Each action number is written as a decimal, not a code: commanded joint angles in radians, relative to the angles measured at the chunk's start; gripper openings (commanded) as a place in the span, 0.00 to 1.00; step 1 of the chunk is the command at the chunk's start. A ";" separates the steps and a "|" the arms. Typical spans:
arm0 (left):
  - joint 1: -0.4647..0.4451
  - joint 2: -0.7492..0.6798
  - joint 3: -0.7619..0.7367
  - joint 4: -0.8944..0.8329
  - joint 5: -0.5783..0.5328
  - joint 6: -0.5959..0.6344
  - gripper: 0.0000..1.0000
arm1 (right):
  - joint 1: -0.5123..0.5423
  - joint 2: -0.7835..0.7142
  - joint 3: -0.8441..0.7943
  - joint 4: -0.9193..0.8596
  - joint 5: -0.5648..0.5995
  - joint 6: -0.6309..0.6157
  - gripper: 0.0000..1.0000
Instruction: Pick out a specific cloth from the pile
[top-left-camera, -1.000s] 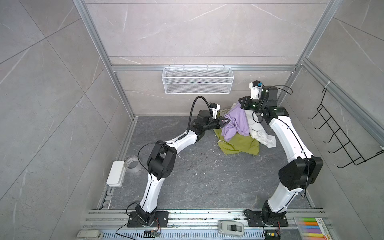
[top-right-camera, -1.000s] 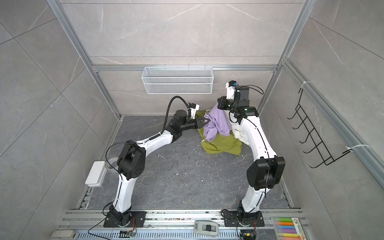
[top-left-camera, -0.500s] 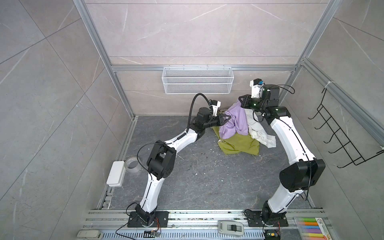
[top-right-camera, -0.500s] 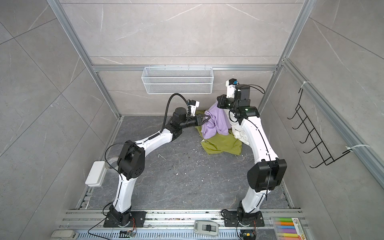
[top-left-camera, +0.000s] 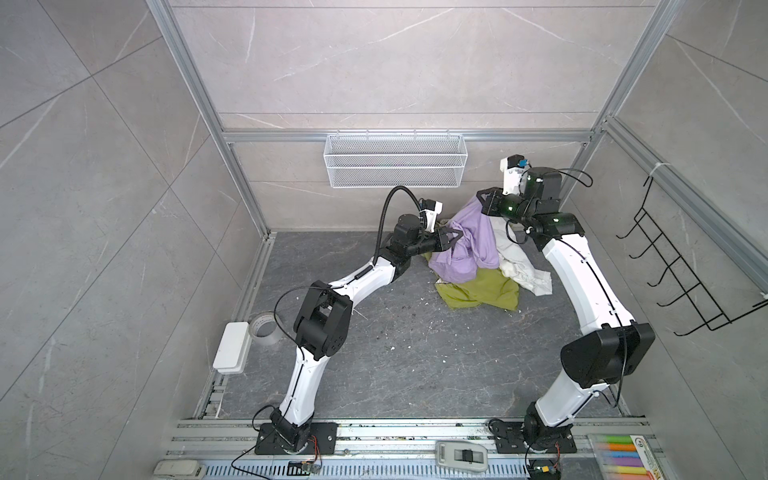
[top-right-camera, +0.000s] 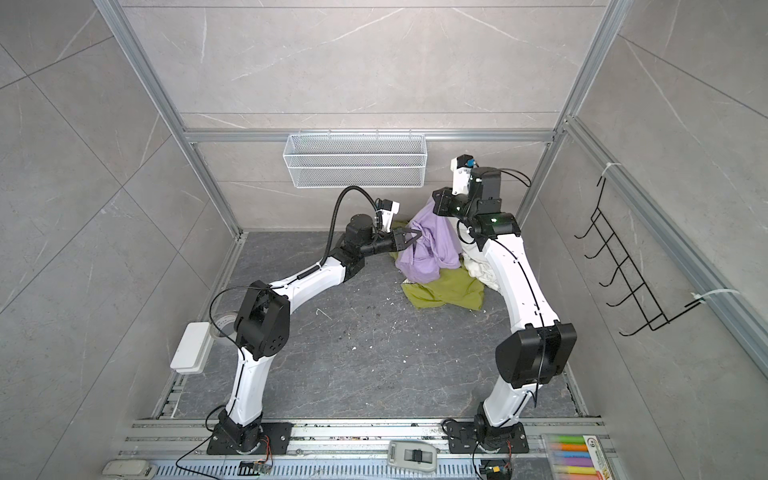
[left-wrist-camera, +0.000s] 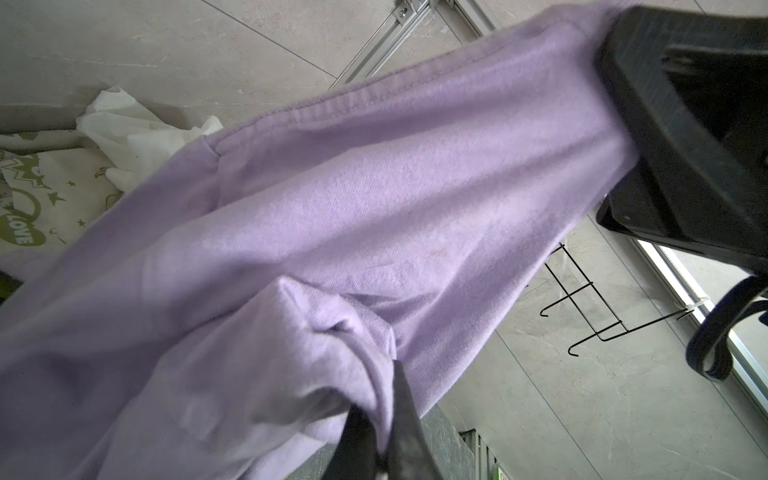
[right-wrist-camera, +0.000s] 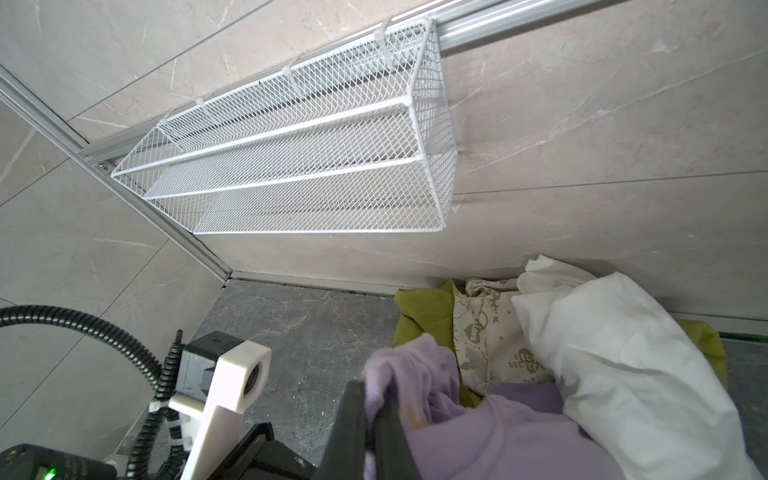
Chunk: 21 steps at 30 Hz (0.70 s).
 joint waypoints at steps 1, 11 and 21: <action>-0.007 -0.060 0.047 0.043 -0.004 0.029 0.00 | 0.011 -0.055 0.035 0.044 -0.021 0.013 0.00; -0.013 -0.076 0.050 0.038 -0.008 0.038 0.00 | 0.026 -0.076 0.050 0.038 -0.019 0.011 0.00; -0.019 -0.085 0.063 0.037 -0.008 0.042 0.00 | 0.048 -0.077 0.097 0.015 -0.012 0.002 0.00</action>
